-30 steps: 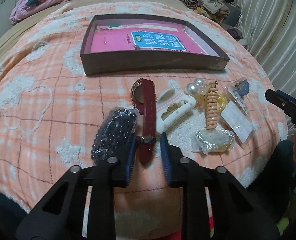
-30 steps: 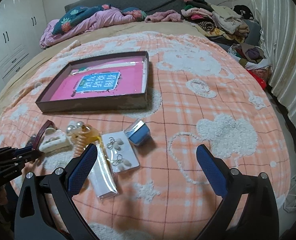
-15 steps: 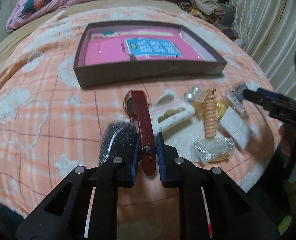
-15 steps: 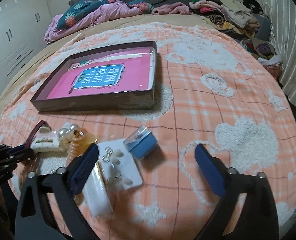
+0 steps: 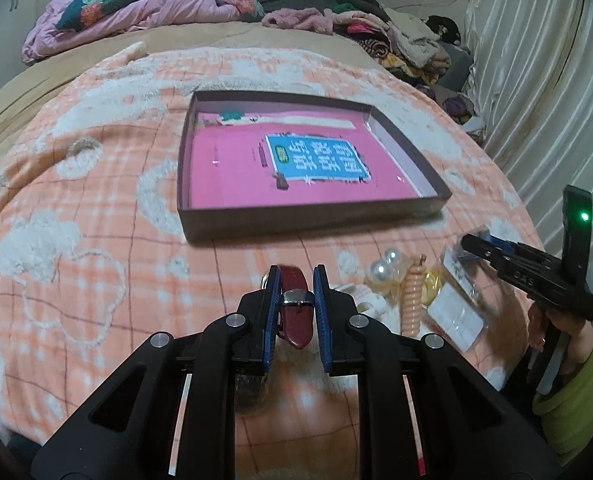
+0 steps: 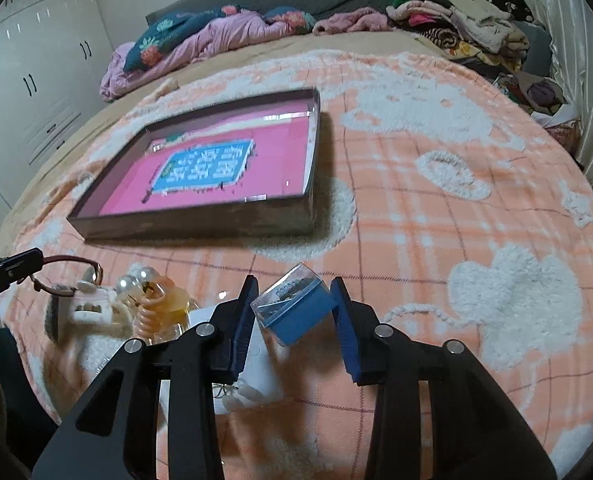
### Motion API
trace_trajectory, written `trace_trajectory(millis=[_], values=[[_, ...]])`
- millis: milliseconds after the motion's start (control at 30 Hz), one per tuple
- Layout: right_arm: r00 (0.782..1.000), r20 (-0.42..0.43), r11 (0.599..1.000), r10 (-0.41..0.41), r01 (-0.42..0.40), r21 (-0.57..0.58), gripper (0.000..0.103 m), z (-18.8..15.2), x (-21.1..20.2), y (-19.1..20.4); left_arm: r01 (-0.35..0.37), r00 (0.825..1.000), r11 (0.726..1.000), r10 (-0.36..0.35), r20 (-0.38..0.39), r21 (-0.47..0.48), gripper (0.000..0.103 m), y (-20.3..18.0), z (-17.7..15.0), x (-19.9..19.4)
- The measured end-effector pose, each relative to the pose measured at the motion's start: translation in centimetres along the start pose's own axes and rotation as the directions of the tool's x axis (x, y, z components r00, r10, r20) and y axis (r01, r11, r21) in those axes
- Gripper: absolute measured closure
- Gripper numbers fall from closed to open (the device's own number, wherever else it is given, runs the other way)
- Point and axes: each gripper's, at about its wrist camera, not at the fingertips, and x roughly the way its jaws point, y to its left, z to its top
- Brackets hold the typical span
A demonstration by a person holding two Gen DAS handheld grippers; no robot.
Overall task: Organize jewelry
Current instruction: 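Carry the red watch and blue box into the tray and open both tools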
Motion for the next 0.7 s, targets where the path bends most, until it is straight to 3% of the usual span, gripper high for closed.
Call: trace_trajectory(millis=[233,700], values=[[0.997,0.074,1.0,0.028,-0.029,0.004,0.067,1.5,-2.5,0.0,0.007,1.0,1.0,-0.006,0.025,-0.024,0.094,0.6,1.7,-0.6],[0.989,0.131,0.997,0.072,-0.072,-0.002,0.067,6.0,-3.5,1.5,-0.025,0.993,0.999,0.029,0.118,-0.038,0.094,1.5,7.6,-1.8]])
